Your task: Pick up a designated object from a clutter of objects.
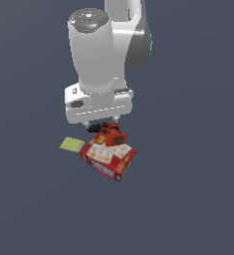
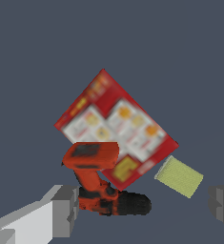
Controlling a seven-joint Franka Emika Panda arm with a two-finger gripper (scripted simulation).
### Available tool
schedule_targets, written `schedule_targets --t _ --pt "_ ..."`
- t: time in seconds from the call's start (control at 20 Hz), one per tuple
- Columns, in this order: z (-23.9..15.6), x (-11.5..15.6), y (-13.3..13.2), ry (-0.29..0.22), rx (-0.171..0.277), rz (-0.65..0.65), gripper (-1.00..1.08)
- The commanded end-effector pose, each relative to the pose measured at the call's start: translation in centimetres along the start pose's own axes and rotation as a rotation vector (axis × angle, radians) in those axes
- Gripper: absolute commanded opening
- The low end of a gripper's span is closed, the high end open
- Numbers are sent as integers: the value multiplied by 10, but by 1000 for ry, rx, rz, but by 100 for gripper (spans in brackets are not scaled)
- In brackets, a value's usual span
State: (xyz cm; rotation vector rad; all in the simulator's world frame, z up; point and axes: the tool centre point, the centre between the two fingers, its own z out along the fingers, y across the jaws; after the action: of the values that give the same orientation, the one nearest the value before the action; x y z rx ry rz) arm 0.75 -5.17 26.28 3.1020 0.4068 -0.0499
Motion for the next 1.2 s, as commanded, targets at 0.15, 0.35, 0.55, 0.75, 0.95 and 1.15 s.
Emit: schedule_targets --t 0.15,0.35,0.55,0.75,0.95,1.15 --pt "22 -4 21 0 -4 -108 100" --pt "38 -8 36 1 -6 -186 100" --pt "54 -13 50 1 -7 -264 100" --pt "70 -19 64 2 -8 -342 100" --pt "86 -25 78 3 -8 -421 100" --pt "101 -33 91 4 -9 -499 100"
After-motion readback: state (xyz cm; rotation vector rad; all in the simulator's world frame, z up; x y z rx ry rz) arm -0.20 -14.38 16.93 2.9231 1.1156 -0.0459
